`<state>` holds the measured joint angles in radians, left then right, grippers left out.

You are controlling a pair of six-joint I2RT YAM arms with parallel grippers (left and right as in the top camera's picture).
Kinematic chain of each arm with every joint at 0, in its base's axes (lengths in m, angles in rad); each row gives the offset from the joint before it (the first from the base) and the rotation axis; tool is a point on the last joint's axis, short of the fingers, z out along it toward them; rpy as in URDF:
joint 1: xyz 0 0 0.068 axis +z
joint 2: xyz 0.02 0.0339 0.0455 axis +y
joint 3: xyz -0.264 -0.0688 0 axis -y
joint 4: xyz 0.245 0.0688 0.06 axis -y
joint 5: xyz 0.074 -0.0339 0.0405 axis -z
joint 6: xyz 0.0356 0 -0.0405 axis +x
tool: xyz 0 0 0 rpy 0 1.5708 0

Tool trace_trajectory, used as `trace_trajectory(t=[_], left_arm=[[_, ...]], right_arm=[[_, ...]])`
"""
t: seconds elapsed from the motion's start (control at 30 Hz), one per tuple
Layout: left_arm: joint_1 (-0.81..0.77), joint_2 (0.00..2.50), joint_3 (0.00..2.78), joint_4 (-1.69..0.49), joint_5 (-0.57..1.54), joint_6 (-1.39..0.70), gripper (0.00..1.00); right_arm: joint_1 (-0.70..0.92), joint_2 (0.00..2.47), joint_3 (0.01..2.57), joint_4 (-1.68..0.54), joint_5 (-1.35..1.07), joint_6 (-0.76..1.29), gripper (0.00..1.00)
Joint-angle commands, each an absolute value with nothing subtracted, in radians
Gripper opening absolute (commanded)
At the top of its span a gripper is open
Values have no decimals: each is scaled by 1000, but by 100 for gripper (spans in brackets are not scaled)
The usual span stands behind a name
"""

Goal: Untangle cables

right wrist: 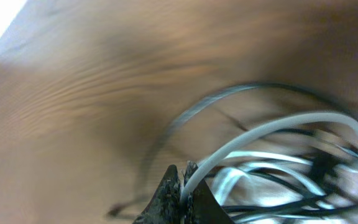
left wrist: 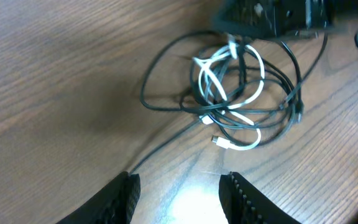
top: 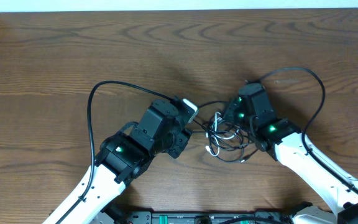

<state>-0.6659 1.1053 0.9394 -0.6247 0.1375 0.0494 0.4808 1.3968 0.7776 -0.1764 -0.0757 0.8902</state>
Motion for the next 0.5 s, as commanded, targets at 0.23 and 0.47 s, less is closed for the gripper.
trace_trajectory(t=[0.23, 0.47], left_arm=[[-667, 1103, 953, -632, 150, 47, 47], [-667, 1104, 953, -634, 150, 48, 47]], right_arm=[[486, 1340, 1075, -242, -542, 350, 1], [486, 1252, 1285, -395, -469, 245, 1]])
